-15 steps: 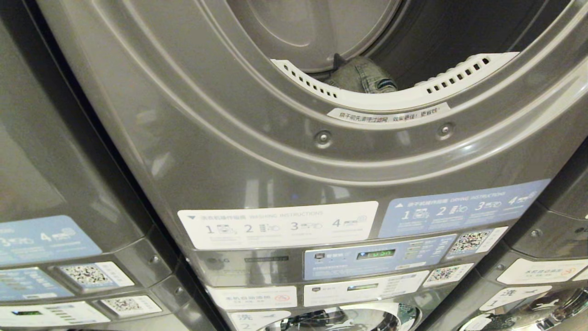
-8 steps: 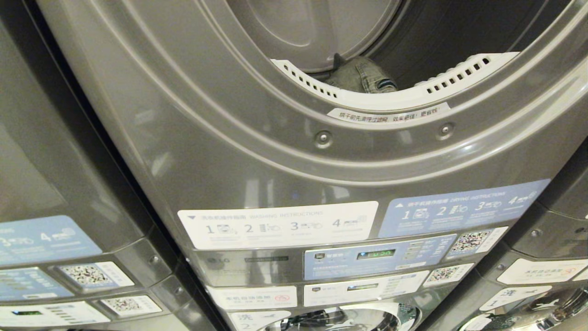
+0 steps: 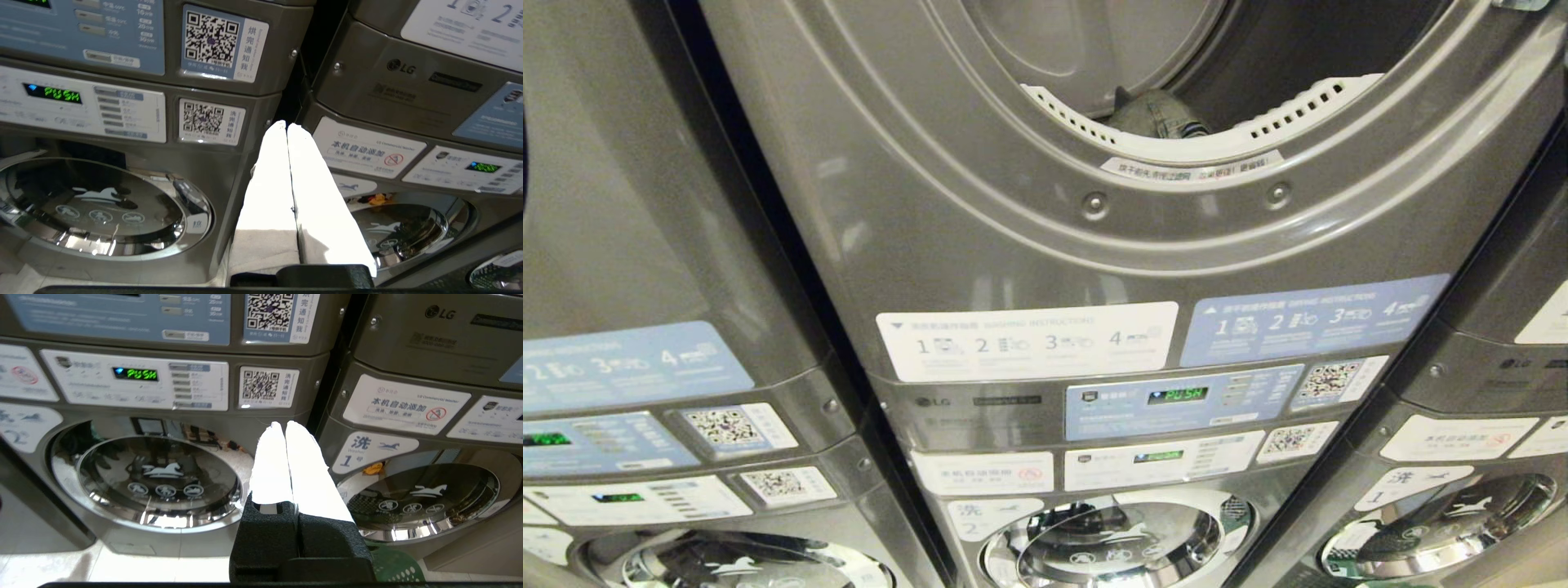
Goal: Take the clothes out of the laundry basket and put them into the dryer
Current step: Close the dryer
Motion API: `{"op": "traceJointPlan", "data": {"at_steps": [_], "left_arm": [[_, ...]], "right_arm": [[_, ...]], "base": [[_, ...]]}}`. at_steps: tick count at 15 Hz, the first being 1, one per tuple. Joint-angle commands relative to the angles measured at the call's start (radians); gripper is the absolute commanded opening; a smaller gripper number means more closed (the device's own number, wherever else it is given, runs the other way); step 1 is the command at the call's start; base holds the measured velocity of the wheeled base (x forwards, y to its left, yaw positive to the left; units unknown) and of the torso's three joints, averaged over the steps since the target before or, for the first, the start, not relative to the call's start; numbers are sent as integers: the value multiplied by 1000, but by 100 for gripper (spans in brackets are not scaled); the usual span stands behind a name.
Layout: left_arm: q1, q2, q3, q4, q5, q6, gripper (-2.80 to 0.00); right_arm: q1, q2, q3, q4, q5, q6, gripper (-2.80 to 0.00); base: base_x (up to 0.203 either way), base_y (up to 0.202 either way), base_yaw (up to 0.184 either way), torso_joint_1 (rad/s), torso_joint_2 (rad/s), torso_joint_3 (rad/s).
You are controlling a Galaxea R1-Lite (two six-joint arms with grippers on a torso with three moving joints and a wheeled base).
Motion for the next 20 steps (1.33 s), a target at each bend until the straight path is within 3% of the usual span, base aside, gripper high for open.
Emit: {"op": "traceJointPlan", "data": {"at_steps": [1,11,20], "left_arm": [[0,0,31,0,1,-2,-280],[0,1,31,0,-1,1,-280],[0,0,31,-1,1,-3,-280]], "right_arm": [[0,0,6,-1,1,-1,-280],[0,0,6,-1,1,0,-280],[0,0,6,-1,-7,21,-280]], "base": [[-197,0,0,2,2,5],[-190,0,1,2,1,2],[-5,0,0,3,-1,0]]}}
